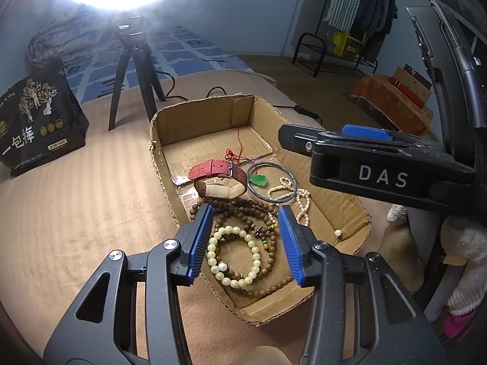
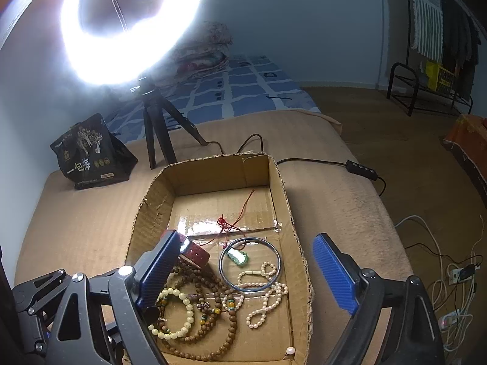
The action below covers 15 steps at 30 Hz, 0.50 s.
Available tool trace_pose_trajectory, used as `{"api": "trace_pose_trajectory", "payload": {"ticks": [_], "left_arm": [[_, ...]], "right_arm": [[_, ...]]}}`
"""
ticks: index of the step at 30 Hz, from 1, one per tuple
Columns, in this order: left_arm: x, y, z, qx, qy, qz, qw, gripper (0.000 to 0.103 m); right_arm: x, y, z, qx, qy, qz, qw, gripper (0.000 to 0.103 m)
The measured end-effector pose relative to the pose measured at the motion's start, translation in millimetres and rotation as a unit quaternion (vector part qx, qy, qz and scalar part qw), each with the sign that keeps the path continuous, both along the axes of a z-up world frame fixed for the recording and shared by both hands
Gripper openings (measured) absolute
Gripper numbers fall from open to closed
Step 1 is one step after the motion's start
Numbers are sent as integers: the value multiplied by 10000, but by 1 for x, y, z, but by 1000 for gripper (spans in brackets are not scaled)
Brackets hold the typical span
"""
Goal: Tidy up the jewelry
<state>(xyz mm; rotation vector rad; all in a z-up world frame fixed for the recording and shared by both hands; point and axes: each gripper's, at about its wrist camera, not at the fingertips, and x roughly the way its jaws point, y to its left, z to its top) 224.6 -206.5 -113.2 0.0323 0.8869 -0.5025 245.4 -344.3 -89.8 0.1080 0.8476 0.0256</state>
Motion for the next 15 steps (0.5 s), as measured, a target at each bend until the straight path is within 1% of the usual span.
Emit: {"api": "trace_pose_trajectory", "payload": {"ticks": [3,10,15], "left_arm": [[-3,3,2,-8,-28,31,10000,48],[-10,8,11,14,-108,64,9999,48],[-19,13,20,29,-188,67,9998,48]], "right_arm": [[-2,1,2,-59,-13,-10,10000,93],[-11,5,12,-149,-86,9,9999,94],[-21,8,26,-220,-182,8,9996,94]]}}
